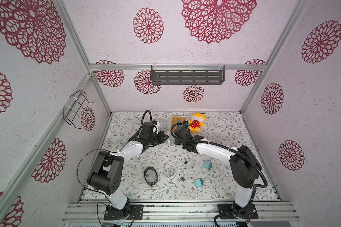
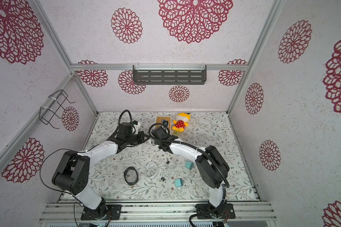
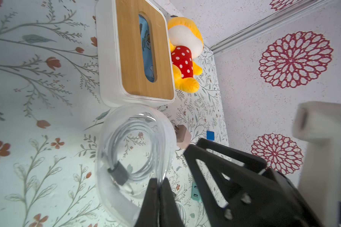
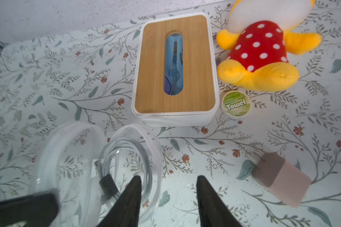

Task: Pack away charging kits
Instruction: Place the charging cable in the storage bag, then place the storage bag at the center of the board.

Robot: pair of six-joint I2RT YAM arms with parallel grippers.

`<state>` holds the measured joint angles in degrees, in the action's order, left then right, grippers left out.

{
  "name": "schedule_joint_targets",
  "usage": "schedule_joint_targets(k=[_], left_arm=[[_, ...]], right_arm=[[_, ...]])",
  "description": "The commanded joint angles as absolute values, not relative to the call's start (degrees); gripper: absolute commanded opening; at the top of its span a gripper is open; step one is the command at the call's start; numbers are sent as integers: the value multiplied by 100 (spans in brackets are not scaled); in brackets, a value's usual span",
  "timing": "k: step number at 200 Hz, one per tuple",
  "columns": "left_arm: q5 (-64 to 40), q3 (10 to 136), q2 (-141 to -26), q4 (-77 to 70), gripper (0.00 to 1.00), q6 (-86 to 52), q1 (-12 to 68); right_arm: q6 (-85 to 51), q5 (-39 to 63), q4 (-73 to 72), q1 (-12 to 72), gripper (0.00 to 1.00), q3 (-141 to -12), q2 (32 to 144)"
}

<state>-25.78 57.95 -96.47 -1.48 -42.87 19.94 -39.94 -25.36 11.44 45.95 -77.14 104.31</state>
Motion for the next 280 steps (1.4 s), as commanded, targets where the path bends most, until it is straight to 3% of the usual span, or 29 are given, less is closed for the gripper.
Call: schedule_joint_targets(k=[1, 96, 136, 191, 280], left_arm=[[-2226, 5999, -9712, 191, 0, -4170, 1986], [101, 6394, -9739, 1704, 0, -4755, 2599], [360, 6843, -10158, 2488, 0, -4825, 2560], [745, 6757, -9840, 2687, 0, -4937, 2530], [348, 7134, -10656, 3087, 0, -5008, 2249]], right_arm=[[-4029, -2672, 1136, 4529, 54, -7470, 9863], [-3853, -2672, 738, 4023, 70, -5963, 8725], [-3748, -2792, 655, 4028, 74, -5722, 8400], [-3953, -2760, 1302, 4110, 77, -6335, 8174], [-4061, -2293, 1271, 4427, 81, -6238, 8232]])
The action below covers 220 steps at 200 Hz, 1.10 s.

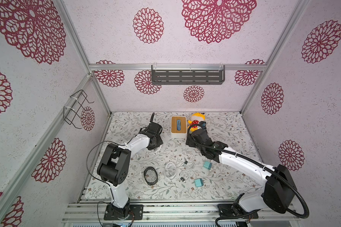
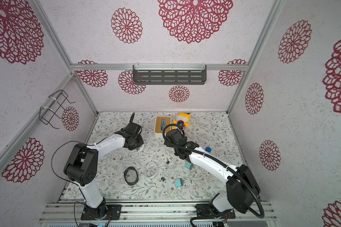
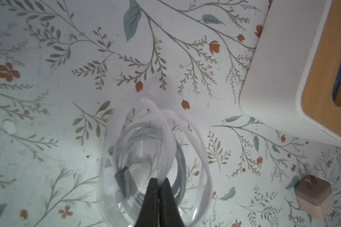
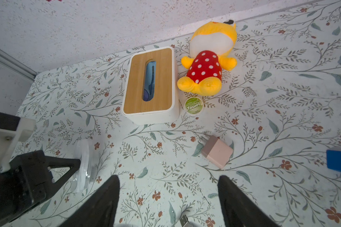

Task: Pack away charging kits
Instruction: Place the storage bag at the center of the board, then adjust the storage bag at the center of the board.

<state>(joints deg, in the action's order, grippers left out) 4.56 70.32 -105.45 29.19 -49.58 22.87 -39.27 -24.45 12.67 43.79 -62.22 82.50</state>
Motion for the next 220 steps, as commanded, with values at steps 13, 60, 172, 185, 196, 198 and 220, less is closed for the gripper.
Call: schedule_joint_targets(k=[13, 60, 172, 185, 196, 198, 220], left_arm=[[272, 7167, -10708, 3093, 0, -5001, 2250], [110, 7212, -10754, 2991, 6, -4908, 2246], [422, 5952, -8655, 1848, 98, -4579, 1958], [527, 5733, -8232, 1889, 98, -4710, 1740], [844, 5332, -7844, 1521, 98, -5061, 1603], [894, 5262, -7784, 1411, 98, -5126, 1583], [968, 4806, -7456, 1098, 98, -5707, 1048]], right_arm=[[-4061, -2244, 1206, 4447, 82, -6257, 8316], [-4052, -2094, 973, 4465, 82, -6397, 8619], [-4021, -1776, 313, 4516, 86, -6594, 9481], [-3939, -1710, 197, 4518, 87, -6691, 9632], [-3804, -1587, 9, 4509, 89, -6780, 9789], [-3770, -1577, -20, 4509, 89, -6815, 9828], [-3426, -1519, -9, 4495, 89, -7493, 10417]])
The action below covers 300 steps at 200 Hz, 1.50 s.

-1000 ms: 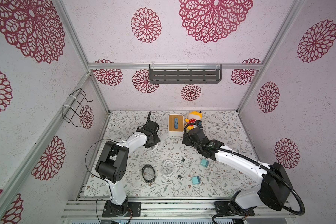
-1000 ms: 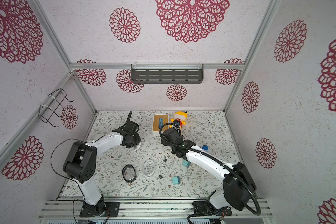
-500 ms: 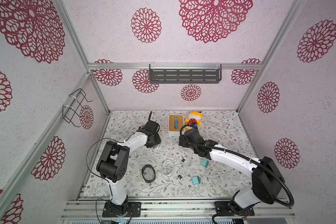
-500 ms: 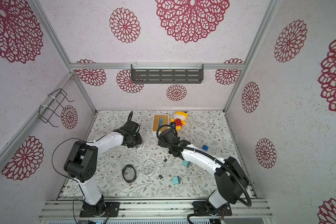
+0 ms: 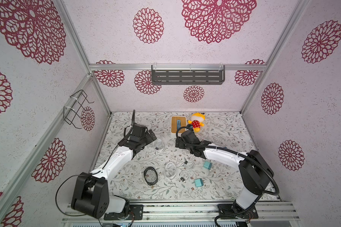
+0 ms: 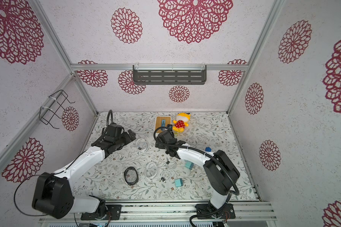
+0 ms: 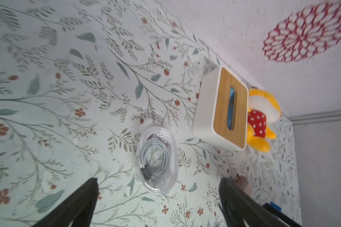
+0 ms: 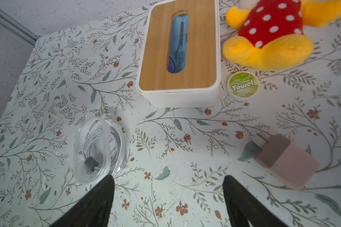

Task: Pack away charging kits
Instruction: Adjust the storage bag at the center of the board.

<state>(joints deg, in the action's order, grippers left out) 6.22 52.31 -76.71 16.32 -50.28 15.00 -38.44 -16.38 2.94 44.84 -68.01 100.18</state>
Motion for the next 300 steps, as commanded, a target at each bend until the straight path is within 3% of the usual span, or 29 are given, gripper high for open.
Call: schedule_joint_targets(k=[1, 26, 53, 88, 103, 135, 158, 243, 300], left_arm=[[963, 4785, -7455, 1094, 98, -5710, 1021], [1445, 4164, -7388, 1055, 98, -5441, 791], [736, 3545, -7199, -170, 100, -5347, 656], [1251, 3694, -7003, -135, 93, -4975, 901], [1151, 3414, -7213, -718, 93, -5133, 877], [393, 3818, -7352, -66, 92, -4946, 580], [28, 3483, -7203, -751, 98, -5048, 589], [-818, 3882, -8026, -873, 96, -5156, 615], [-1060, 3961, -8259, -954, 96, -5186, 611]], right_arm=[[-3409, -1511, -4, 4493, 89, -7526, 10442], [-3204, -1035, 74, 4447, 87, -8418, 11217], [-3163, -691, 495, 4456, 79, -9139, 11732], [-3463, -530, 37, 4500, 74, -8407, 11352], [-3503, -437, -52, 4566, 72, -8245, 11333], [-3500, -207, 40, 4641, 71, -8296, 11483], [-3509, -153, 253, 4673, 67, -8539, 11685], [-3498, 40, 695, 4728, 58, -9389, 12426], [-3534, 158, 843, 4729, 44, -9797, 12879]])
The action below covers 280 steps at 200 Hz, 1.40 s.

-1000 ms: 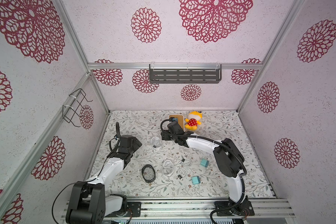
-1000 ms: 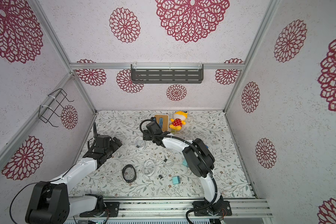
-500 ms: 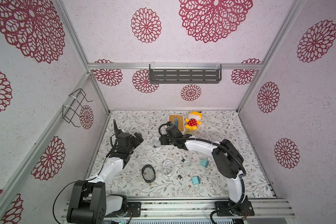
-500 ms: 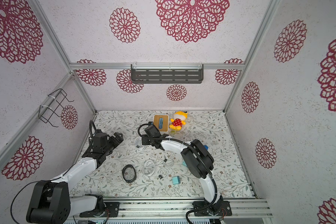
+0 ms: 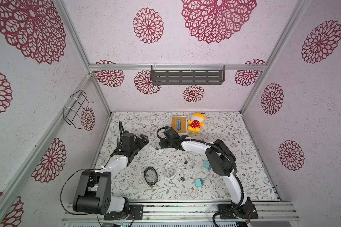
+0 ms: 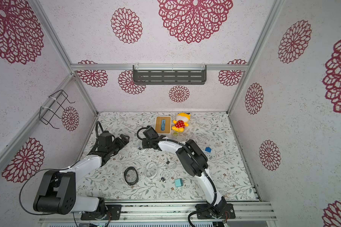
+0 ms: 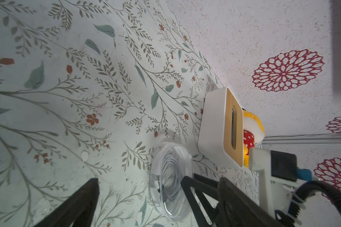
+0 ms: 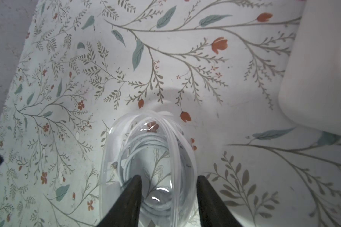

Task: Pack away charging kits
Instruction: Adjust the storage bag at the center of the board.

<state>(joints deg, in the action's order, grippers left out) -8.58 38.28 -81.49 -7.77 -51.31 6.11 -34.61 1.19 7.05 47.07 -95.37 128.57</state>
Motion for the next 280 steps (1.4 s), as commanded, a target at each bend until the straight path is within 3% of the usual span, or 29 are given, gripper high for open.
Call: schedule_joint_targets(k=[1, 42, 60, 188, 280], left_arm=[[-1070, 3962, -8265, -960, 96, -5186, 613], [-1229, 4089, -8542, -954, 96, -5254, 604], [-1353, 4160, -8720, -959, 96, -5291, 613], [-2388, 4629, -9784, -1172, 97, -5522, 598], [-2892, 4854, -10430, -1339, 97, -5733, 596]], right_arm=[[-3534, 158, 839, 4729, 44, -9799, 12882], [-3601, 1, 881, 4727, 7, -9860, 12920], [-3630, -81, 879, 4729, 0, -9818, 12865], [-3876, -85, -153, 4713, 0, -8573, 12141], [-4003, 17, -475, 4606, 0, -8247, 12239]])
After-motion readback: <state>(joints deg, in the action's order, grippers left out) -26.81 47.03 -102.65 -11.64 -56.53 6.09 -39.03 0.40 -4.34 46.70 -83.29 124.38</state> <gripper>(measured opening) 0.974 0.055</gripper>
